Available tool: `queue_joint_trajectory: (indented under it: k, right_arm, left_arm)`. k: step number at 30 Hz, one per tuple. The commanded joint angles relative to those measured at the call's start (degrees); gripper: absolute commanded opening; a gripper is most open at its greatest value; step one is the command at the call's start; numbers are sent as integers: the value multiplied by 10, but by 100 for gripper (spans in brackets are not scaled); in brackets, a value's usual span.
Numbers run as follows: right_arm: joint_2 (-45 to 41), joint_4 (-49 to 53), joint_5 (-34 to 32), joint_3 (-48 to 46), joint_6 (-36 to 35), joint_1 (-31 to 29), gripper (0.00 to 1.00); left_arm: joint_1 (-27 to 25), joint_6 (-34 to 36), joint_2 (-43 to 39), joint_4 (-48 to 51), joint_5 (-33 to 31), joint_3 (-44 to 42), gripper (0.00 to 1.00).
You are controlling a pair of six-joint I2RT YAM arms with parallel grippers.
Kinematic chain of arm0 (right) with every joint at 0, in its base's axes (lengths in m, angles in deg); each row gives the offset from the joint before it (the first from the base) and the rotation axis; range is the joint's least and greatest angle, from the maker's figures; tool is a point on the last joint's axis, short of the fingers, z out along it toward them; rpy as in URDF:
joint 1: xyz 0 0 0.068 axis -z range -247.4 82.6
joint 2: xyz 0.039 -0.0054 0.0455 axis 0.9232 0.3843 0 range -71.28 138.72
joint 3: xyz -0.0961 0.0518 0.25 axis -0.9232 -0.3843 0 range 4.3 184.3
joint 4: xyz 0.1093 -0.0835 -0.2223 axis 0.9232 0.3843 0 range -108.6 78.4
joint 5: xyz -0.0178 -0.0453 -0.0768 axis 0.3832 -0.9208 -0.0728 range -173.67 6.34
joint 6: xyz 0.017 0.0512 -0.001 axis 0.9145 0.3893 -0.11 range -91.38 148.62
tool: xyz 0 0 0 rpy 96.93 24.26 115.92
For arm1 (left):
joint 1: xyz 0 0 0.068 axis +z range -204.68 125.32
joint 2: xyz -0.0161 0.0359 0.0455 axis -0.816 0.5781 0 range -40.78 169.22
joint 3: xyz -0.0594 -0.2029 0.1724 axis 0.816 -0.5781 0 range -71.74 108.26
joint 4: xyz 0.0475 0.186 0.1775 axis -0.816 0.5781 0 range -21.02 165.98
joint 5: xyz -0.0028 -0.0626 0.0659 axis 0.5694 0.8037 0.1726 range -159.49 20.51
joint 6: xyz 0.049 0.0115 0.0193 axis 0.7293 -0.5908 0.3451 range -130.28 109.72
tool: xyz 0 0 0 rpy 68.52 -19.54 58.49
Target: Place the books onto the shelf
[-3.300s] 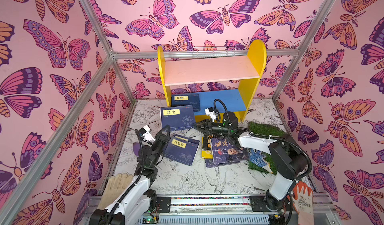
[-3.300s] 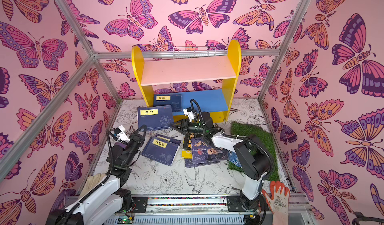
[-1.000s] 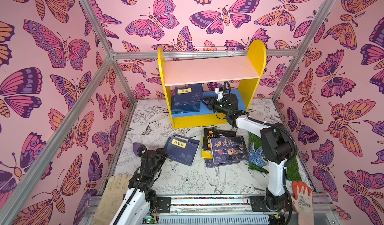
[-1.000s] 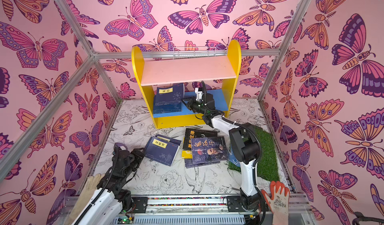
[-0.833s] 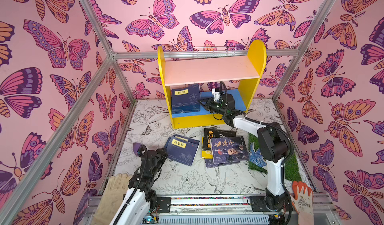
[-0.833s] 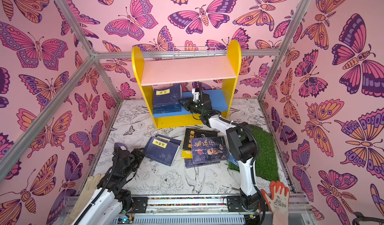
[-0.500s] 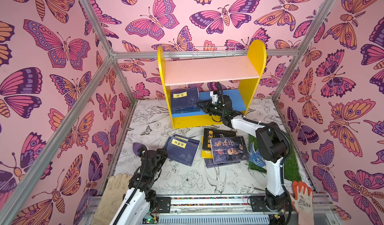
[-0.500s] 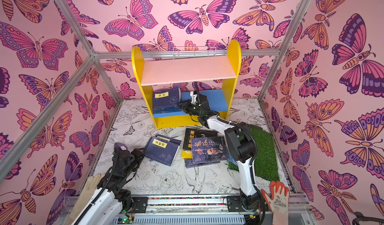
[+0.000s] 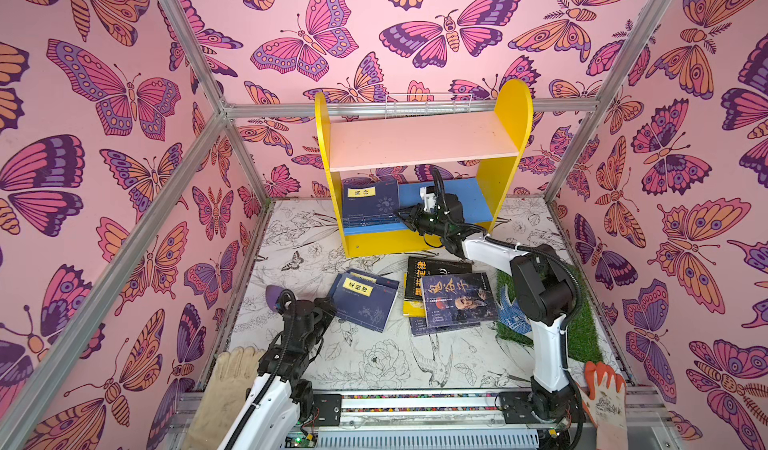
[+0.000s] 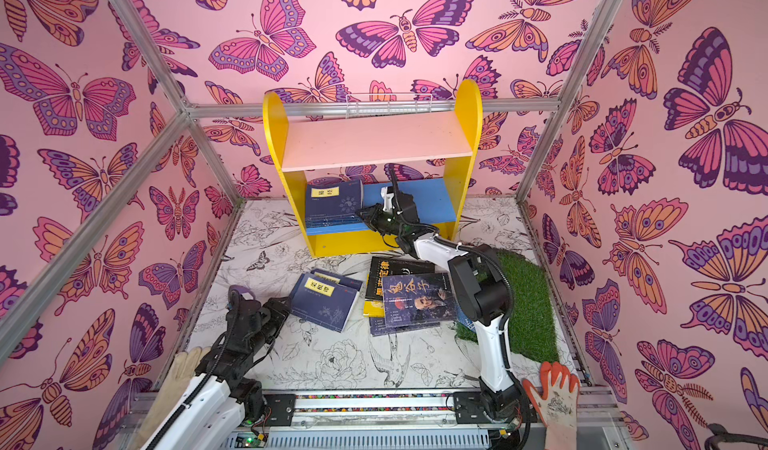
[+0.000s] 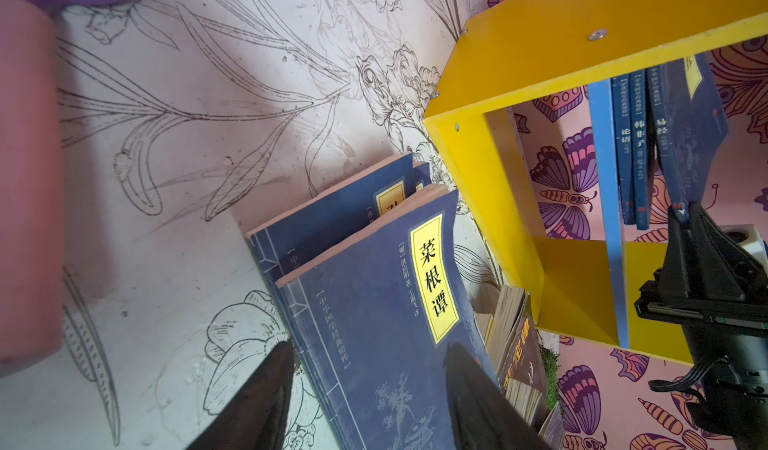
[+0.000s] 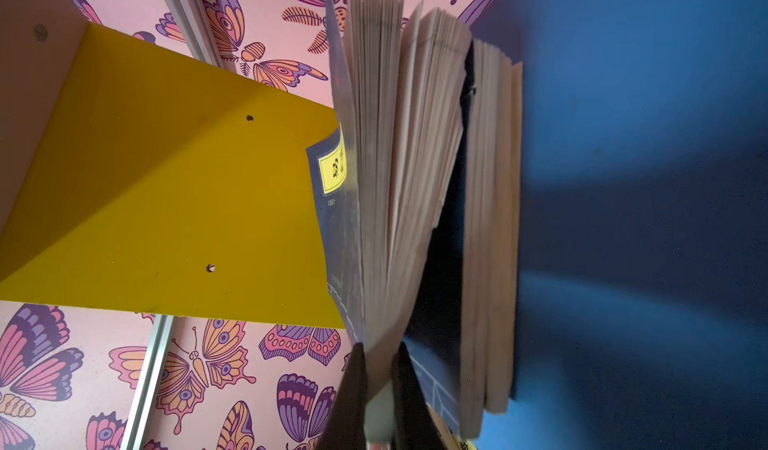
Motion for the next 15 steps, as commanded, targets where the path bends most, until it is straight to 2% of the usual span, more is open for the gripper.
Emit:
queue_joint_trajectory:
  k: [1,15]
  right_arm:
    - [-8,13,15,-9,-14,-10,0]
    - [-11,-30,38,-31,19,4,0]
  left_arm:
    - [3,3,-1,9,3,-11,61]
    - [2,3,6,8,6,-13,61]
